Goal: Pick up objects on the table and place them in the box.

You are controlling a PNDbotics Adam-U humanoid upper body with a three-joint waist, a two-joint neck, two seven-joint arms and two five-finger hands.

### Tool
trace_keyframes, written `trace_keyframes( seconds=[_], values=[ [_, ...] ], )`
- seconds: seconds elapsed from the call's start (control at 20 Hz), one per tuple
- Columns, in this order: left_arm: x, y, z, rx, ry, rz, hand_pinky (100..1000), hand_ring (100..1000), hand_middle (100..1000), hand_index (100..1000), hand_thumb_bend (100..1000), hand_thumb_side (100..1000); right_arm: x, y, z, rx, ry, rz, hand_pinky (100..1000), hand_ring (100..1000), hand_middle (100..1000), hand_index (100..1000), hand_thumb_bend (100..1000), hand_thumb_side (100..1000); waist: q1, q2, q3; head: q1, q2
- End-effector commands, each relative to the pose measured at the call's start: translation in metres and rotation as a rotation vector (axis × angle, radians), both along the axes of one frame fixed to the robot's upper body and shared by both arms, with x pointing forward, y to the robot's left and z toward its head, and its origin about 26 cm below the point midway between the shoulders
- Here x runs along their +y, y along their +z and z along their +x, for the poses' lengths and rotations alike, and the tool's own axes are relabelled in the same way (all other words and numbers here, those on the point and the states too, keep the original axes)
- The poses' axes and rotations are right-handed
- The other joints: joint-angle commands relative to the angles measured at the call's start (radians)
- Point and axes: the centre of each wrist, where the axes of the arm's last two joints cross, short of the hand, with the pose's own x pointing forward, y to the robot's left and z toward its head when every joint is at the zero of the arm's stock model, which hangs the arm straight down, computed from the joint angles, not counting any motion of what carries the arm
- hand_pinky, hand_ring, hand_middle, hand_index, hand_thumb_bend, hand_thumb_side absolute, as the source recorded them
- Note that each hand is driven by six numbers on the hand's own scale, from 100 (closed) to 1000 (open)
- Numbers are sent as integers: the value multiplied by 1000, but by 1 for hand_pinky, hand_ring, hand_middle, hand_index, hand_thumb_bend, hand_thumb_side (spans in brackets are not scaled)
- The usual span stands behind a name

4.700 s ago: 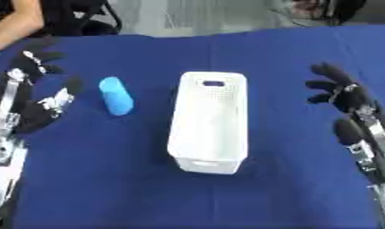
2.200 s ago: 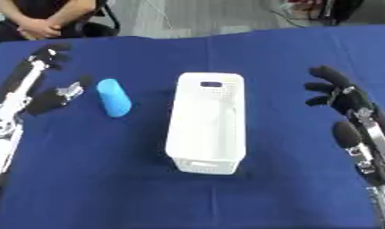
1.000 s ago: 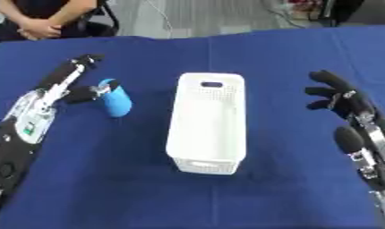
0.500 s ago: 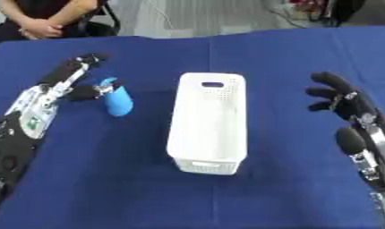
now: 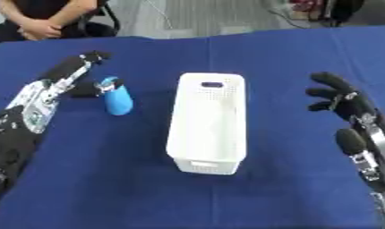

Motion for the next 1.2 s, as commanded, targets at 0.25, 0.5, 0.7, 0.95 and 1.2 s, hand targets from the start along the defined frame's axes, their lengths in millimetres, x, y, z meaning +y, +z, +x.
trace_keyframes(
  seconds=[0.25,0.5,0.7,0.95,1.2],
  values=[
    [8,-10,-1,90,-8,-6,810,794,892,983,1000,874,-1,6,0,-19,5,-9,719,844,920,1000,568,1000,-1,-9,-4,11,-6],
    [10,-28,-5,213,-15,-61,810,794,897,981,1000,885,-1,6,0,-19,2,-8,719,845,920,1000,567,1000,1,-12,-4,10,-2],
    [12,-34,-9,281,-35,-73,812,796,897,974,1000,895,-2,6,0,-18,0,-8,719,845,920,1000,566,1000,3,-16,-4,8,1],
    [14,-35,-13,331,-63,-66,818,798,895,972,1000,906,-3,5,0,-16,-2,-9,719,845,920,1000,565,1000,5,-19,-4,5,4],
    [15,-29,-16,340,-102,-29,821,800,892,970,1000,912,-3,5,0,-14,-3,-11,719,845,920,1000,564,1000,8,-22,-3,3,5]
  ],
)
